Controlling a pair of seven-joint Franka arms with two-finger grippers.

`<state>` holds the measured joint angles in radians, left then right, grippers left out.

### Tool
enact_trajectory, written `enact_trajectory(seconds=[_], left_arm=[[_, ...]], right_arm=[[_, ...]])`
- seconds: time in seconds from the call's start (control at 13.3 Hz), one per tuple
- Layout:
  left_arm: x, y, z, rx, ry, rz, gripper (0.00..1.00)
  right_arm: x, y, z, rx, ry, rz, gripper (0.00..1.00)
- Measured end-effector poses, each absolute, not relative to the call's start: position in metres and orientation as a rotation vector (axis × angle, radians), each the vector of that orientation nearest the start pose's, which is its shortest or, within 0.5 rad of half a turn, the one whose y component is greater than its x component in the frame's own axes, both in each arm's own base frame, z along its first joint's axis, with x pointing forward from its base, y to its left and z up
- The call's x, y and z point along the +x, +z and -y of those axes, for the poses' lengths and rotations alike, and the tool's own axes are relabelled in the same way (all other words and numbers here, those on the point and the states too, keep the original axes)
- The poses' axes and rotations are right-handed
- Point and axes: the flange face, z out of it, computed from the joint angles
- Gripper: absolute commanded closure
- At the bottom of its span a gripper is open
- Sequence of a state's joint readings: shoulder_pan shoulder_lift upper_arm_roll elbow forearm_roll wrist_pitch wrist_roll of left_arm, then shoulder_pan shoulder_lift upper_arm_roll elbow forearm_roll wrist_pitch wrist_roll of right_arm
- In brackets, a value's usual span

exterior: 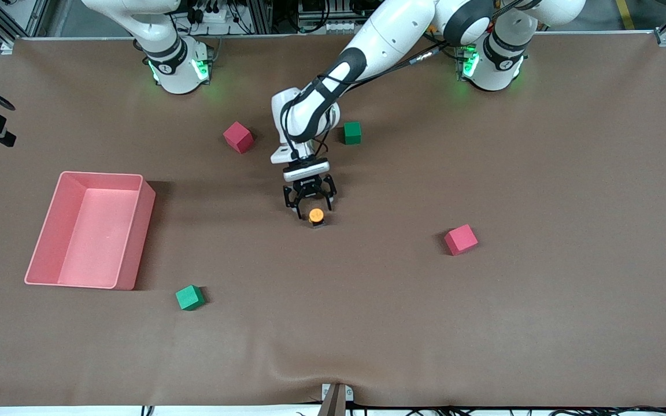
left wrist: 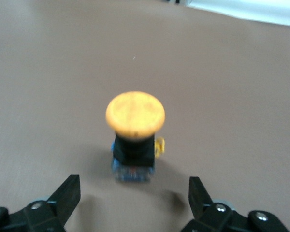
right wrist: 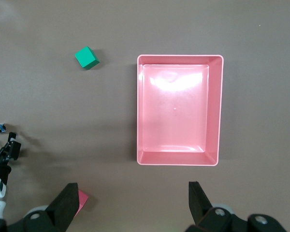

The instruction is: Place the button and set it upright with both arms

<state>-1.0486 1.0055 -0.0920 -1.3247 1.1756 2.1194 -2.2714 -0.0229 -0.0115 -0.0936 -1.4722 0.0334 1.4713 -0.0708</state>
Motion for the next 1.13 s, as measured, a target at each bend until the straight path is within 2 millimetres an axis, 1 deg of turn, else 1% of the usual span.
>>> enact_trajectory(seconds=[0.15,0.3,0.45,0.53,0.6,0.68,0.75,0.9,0.98,1.05,1.13], left_arm=[[0.346,0.168,0.653,-2.797,-1.124,0.707,0.00],[0.337,0.221,0.661,-2.823,-0.961,0.747,0.00],[0.332,0.279,0.659,-2.823,-0.819,0.745,0.00],[0.334,0.309,0.653,-2.830,-0.736,0.722,0.00],[0.343,0.340,0.644,-2.845,-0.650,0.708,0.00],[0.361,0.372,0.629,-2.867,-0.579,0.707,0.00],[0.384,0.404,0.608,-2.891,-0.508,0.709,0.00],[0.438,0.462,0.551,-2.962,-0.321,0.681,0.00],[0.464,0.486,0.518,-2.990,-0.252,0.643,0.00],[0.487,0.505,0.485,-3.006,-0.210,0.613,0.00],[0.505,0.518,0.455,-3.007,-0.179,0.605,0.00]], right_arm=[[0.538,0.668,0.059,-3.108,-0.027,-0.065,0.00],[0.538,0.668,0.059,-3.108,-0.027,-0.064,0.00],[0.538,0.668,0.058,-3.108,-0.026,-0.062,0.00],[0.538,0.668,0.058,-3.108,-0.026,-0.060,0.00],[0.538,0.668,0.057,-3.108,-0.027,-0.058,0.00],[0.538,0.668,0.057,-3.108,-0.029,-0.058,0.00],[0.538,0.668,0.057,-3.108,-0.031,-0.058,0.00],[0.538,0.669,0.058,-3.109,-0.035,-0.061,0.00],[0.538,0.670,0.059,-3.109,-0.037,-0.062,0.00],[0.538,0.670,0.059,-3.109,-0.037,-0.063,0.00],[0.538,0.670,0.059,-3.109,-0.036,-0.064,0.00]])
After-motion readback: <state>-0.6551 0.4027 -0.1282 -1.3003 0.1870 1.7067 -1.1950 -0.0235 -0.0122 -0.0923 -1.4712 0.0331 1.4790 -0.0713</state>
